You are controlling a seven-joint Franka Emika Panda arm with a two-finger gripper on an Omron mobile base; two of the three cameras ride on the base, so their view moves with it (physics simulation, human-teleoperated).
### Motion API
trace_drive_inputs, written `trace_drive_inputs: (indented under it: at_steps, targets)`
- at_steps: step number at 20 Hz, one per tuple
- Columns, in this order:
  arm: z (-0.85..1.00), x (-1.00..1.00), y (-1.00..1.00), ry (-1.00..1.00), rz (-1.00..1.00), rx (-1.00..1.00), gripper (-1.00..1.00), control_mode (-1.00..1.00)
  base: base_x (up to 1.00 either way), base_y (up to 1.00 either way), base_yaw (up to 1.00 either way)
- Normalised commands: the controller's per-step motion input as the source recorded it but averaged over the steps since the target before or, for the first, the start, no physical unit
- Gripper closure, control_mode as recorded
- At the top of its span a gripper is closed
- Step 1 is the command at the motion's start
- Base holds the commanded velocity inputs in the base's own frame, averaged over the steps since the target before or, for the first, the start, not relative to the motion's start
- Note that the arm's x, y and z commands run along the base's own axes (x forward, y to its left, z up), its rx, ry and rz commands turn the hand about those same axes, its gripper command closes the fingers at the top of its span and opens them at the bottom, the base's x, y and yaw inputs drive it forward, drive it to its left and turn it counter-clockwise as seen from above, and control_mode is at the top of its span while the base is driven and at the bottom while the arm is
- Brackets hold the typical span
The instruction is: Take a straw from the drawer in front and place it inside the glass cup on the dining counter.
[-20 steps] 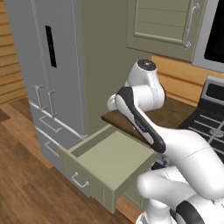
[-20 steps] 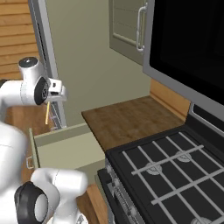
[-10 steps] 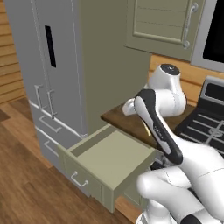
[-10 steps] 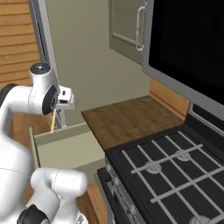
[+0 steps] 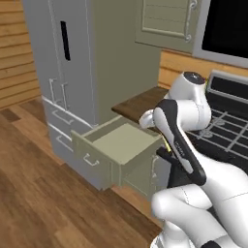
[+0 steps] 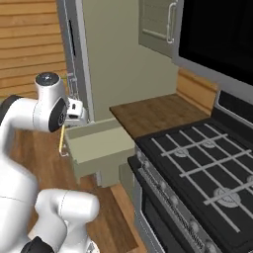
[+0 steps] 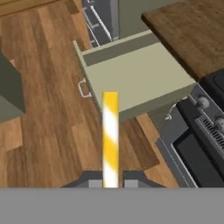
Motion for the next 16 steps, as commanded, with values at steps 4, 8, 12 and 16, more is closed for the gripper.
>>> trace_drive_inputs:
  at_steps: [4, 8, 12, 16]
  targets:
    - [0.0, 0.0, 0.0, 0.0, 0.0, 0.0, 1.0, 1.0, -0.66, 0.79, 0.59]
    - [0.0, 0.0, 0.0, 0.0, 0.0, 0.0, 1.0, 1.0, -0.37, 0.91, 0.61]
    - [0.0, 0.0, 0.0, 0.0, 0.0, 0.0, 1.0, 1.0, -0.01, 0.9, 0.42]
    - [0.0, 0.0, 0.0, 0.0, 0.0, 0.0, 1.0, 1.0, 0.63, 0.62, 0.06]
